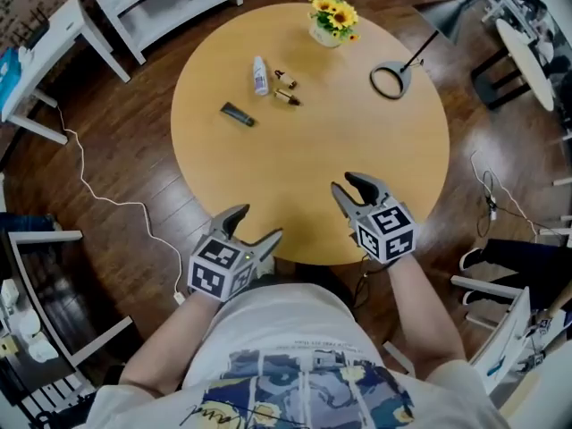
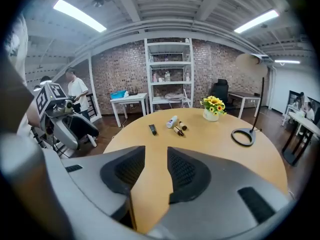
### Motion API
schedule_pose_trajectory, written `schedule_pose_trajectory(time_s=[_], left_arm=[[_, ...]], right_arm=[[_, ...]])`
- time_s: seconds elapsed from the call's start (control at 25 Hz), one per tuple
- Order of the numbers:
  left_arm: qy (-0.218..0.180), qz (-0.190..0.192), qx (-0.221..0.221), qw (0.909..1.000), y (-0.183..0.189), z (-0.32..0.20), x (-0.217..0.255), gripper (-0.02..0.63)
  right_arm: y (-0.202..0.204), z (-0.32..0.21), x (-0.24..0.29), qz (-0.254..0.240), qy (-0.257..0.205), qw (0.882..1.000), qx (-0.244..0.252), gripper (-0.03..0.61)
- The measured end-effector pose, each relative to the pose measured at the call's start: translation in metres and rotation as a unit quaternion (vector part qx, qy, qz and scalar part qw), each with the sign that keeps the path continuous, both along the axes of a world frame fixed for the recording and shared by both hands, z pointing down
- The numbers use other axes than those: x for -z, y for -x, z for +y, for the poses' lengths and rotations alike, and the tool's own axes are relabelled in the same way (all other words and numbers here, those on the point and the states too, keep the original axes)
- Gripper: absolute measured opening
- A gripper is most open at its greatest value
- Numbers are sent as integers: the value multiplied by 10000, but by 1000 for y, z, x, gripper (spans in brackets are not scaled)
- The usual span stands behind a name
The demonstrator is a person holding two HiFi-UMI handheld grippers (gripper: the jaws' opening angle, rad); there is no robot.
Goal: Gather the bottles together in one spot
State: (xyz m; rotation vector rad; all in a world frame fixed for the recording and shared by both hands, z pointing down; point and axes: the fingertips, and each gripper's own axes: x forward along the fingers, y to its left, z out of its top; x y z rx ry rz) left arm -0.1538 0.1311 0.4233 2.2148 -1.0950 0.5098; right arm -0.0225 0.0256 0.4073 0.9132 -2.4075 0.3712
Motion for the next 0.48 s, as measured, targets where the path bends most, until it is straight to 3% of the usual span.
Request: schedule_pose_trajectory(time_s=[0.24, 0.48], left_arm=[[152, -119, 111, 9998, -1, -19, -9, 336], [-41, -489, -51, 9988, -3, -80, -12, 336]], right_arm=[[23, -46, -13, 23, 107, 9991, 398, 175], [11, -62, -30, -150, 245, 9986, 441, 175]])
